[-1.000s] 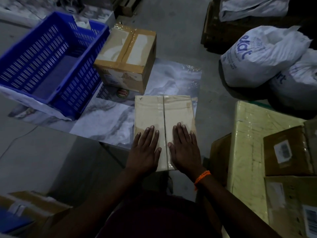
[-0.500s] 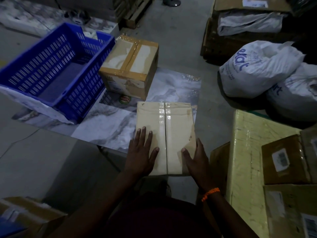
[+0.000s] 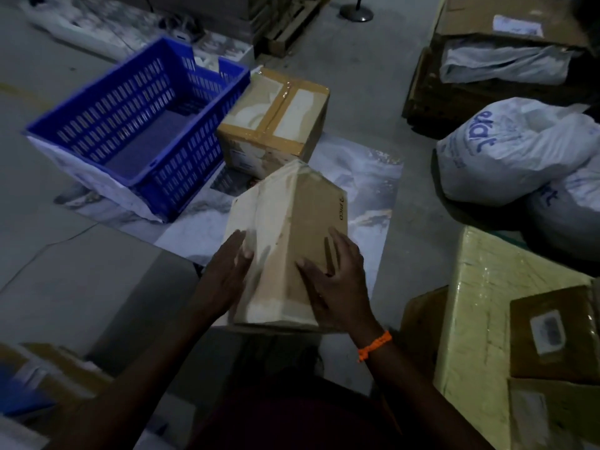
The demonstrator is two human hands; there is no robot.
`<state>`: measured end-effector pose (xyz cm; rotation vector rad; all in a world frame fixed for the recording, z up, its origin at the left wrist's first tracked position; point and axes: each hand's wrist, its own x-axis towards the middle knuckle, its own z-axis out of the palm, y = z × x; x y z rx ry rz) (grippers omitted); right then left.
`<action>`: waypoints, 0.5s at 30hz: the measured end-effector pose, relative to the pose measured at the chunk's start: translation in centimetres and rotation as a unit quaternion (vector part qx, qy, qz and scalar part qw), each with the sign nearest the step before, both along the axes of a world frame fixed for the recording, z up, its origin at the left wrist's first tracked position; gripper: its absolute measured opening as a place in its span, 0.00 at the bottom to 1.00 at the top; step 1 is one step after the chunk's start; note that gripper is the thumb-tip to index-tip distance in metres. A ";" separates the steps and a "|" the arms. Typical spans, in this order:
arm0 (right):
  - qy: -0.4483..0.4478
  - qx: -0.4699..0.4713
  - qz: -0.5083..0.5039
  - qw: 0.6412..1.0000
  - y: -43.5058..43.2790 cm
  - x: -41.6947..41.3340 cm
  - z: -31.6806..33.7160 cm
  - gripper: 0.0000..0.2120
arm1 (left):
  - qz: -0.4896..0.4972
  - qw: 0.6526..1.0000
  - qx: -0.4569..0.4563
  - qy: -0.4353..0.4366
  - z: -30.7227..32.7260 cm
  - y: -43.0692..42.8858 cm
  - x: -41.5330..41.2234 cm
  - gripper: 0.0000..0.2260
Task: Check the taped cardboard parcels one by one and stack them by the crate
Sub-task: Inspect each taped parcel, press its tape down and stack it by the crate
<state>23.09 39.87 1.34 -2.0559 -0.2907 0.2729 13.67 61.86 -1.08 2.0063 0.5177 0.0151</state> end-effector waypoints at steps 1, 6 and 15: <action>0.028 -0.019 0.014 0.999 0.7 0.0 0.2 0.48 | -0.001 0.999 -0.031 -0.008 0.9 -0.3 0.0 0.37; -0.035 -0.084 0.069 0.993 3.9 0.5 0.6 0.45 | 0.001 0.998 -0.058 -0.020 3.1 -0.6 -0.8 0.38; -0.089 -0.129 0.175 0.972 8.6 12.8 3.7 0.49 | -0.057 0.997 0.038 0.029 3.9 5.9 -0.1 0.36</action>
